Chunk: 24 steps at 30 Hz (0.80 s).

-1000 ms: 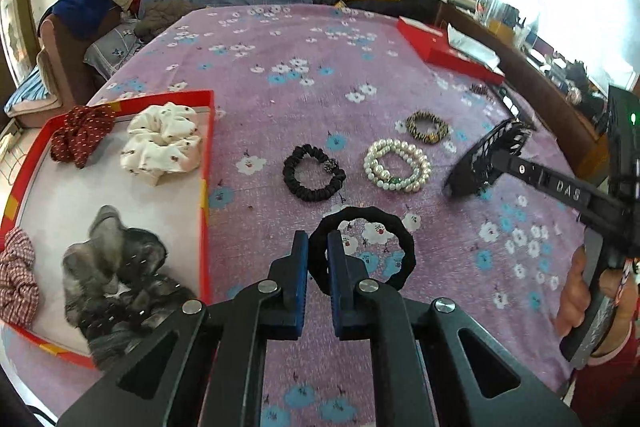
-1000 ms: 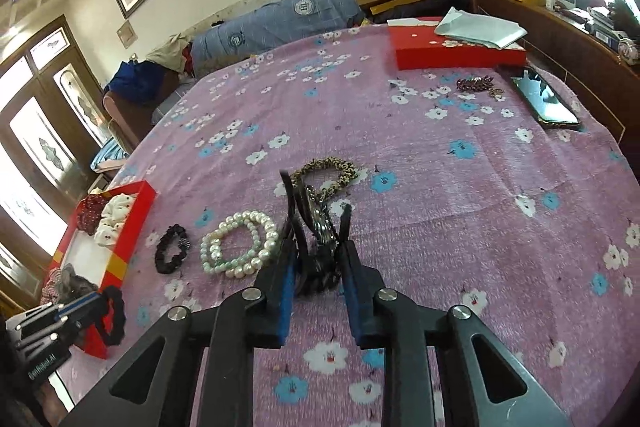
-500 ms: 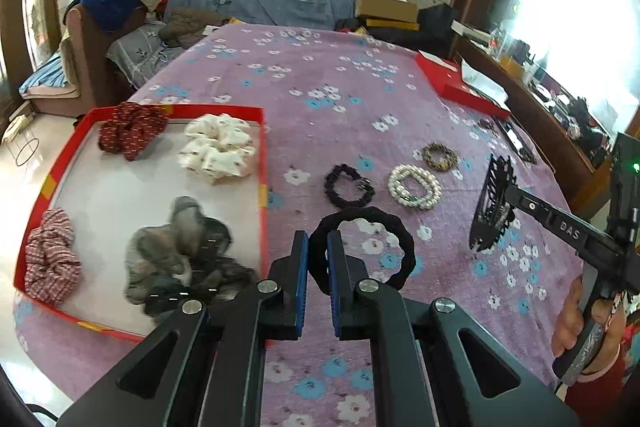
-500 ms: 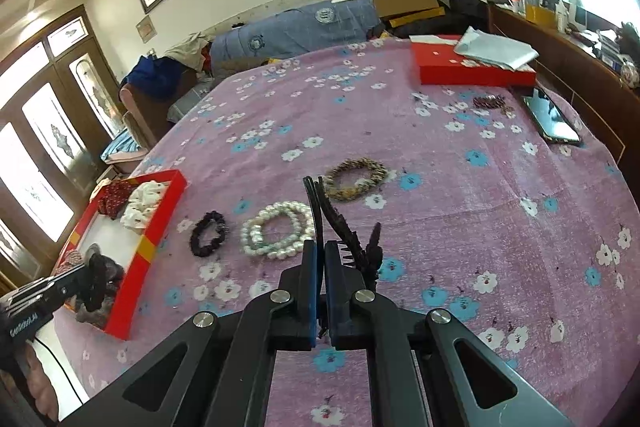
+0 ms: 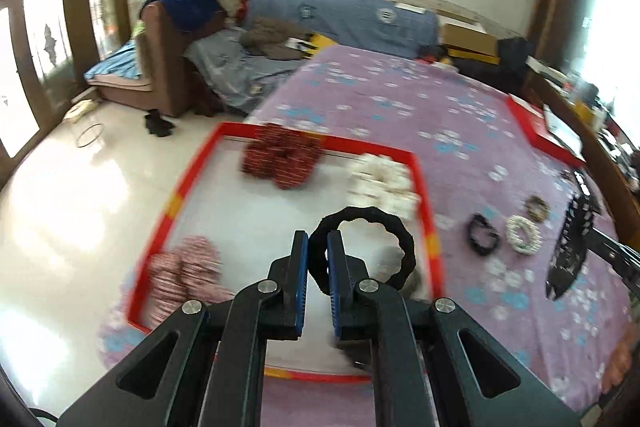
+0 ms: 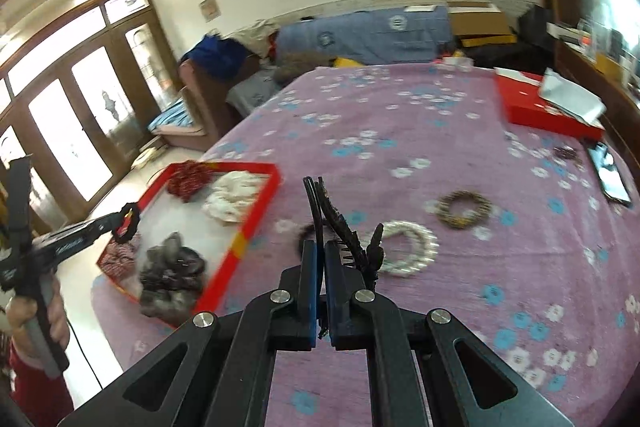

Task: Organize jewelry
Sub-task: 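Carry hair tie and claw clip into the tray and open both tools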

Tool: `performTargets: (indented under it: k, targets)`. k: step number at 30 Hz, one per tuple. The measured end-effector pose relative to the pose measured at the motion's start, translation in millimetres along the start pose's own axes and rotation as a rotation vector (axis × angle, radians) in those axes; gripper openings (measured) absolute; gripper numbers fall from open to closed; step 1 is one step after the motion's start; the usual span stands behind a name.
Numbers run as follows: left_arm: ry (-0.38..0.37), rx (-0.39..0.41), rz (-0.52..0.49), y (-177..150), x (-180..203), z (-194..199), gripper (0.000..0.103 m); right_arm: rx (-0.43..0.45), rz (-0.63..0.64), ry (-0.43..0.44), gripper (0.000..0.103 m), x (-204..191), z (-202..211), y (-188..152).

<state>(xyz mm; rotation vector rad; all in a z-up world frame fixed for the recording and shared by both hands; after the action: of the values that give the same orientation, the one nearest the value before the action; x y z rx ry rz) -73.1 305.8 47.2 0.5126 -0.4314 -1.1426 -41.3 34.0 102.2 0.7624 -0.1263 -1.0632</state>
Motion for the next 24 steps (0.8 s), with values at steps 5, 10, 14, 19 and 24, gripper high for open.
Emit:
performTargets:
  k: [5,10,14,19,24]
  targets:
    - [0.040,-0.005,0.049,12,-43,-13,0.009,-0.020,0.052,0.052,0.005,-43,-18,16]
    - [0.048,-0.027,0.083,25,-70,-33,0.009,-0.021,0.121,0.074,0.005,-88,-37,40]
    - [0.068,-0.056,0.090,31,-84,-51,0.009,-0.034,0.160,0.104,0.005,-126,-57,55]
    - [0.089,-0.078,0.068,38,-92,-70,0.009,-0.092,0.188,0.134,0.005,-164,-98,69]
    - [0.102,-0.107,0.061,35,-101,-87,0.009,-0.175,0.201,0.114,0.005,-184,-147,72]
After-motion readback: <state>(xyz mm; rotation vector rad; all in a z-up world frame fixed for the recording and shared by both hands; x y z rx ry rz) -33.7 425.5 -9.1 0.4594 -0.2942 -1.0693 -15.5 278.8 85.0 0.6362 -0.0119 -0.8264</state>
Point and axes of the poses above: each gripper's, at about its wrist camera, not at the fingertips, and z roughly against the way its jaws point, x to its right, y to its top, the point moved 10 cm from there along -z, roughly the way its jaws point, and after that the axes turned 8 degrees about -x, right-handed, at the moved point
